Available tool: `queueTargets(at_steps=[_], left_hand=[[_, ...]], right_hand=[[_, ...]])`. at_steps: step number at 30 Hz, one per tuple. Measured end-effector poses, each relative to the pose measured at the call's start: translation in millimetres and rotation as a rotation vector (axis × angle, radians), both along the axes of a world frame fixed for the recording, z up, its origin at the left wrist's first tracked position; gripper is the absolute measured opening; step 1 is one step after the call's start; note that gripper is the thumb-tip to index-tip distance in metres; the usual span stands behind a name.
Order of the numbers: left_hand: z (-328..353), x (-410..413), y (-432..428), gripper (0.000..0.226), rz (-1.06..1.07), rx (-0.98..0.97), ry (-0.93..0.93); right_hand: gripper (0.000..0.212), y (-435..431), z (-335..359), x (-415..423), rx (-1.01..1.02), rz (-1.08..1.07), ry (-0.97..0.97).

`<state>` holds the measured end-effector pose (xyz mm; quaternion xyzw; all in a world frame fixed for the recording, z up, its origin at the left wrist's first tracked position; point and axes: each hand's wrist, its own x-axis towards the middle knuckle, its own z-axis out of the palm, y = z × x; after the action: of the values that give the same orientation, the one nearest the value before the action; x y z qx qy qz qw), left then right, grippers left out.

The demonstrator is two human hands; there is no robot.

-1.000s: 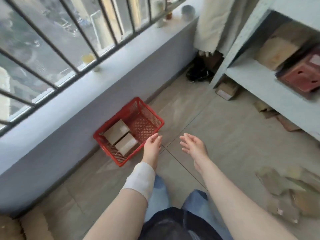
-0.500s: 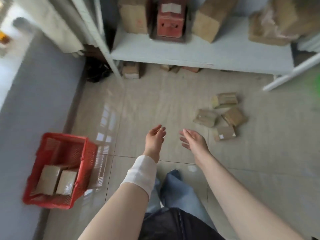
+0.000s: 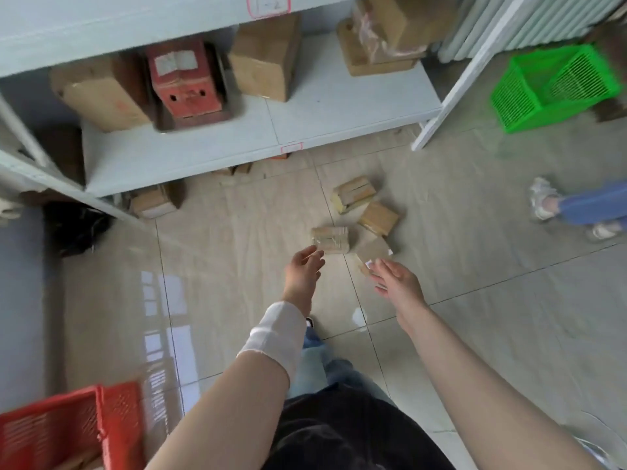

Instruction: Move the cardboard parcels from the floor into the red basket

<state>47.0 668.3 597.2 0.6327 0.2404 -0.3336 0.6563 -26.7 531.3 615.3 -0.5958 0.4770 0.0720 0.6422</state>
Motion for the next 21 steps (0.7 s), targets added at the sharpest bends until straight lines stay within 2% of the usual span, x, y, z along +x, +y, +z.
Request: queueTargets(at_steps=[6,10,17,21], left_hand=[[-3,23,-79,0.036,-0.112,0.039,0.016],[-7,27,-143,0.036,-0.119,0.056,0.011],[-22,15,-246,0.034,0.061,0.089,0.035],[-21,13,-279,0.034,0.121,0.109,0.036]], right_hand=[[0.018,-82,-3,11,0.034,-0.089,-0.029],[0.033,-149,-7,16,0.027,-0.063,-0.007],[0.035,-260,-22,30,0.067,0.098,-0.005],[0.021,-298,-27,46,0.058,0.161,-0.003]])
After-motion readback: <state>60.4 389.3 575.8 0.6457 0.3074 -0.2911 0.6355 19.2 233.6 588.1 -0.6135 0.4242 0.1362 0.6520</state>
